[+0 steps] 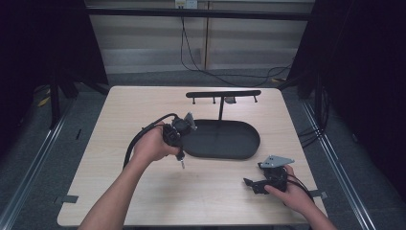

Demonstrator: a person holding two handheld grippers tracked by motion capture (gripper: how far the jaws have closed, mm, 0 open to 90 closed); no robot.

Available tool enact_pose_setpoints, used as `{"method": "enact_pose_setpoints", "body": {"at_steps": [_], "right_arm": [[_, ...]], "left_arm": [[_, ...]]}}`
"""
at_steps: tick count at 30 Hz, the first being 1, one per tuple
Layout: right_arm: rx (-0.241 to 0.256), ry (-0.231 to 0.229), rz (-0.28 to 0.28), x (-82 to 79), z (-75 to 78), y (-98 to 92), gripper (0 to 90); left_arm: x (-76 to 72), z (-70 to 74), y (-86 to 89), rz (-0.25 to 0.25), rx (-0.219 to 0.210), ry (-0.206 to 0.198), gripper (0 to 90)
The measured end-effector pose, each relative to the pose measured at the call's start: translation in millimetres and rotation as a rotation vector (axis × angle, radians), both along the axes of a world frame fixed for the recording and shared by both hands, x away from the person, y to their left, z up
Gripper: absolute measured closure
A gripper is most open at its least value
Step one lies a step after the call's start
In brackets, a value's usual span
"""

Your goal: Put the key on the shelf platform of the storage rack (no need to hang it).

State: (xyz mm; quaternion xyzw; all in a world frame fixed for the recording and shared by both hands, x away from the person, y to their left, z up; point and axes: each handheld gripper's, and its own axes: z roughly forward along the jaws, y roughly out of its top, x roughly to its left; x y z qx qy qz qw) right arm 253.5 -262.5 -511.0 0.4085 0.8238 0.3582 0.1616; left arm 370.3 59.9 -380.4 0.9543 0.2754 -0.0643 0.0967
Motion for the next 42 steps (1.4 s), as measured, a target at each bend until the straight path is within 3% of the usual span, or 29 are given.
{"method": "enact_pose_setpoints", "body": {"at_steps": [13, 27, 42], "right_arm": [[0.0, -0.002, 0.002, 0.2, -0.1, -0.1, 14.2], [-0.001, -0.003, 0.002, 0.2, -0.1, -0.1, 14.2], [0.001, -0.001, 0.001, 0.1, 0.0, -0.1, 14.2]], "left_arm": [[7.0, 10.7, -11.6, -0.001, -0.014, -0.003, 89.1], [15.9, 27.8, -20.5, 0.013, -0.062, -0.025, 89.1], [31.2, 25.9, -31.8, 0.036, -0.098, -0.044, 89.0]]}}
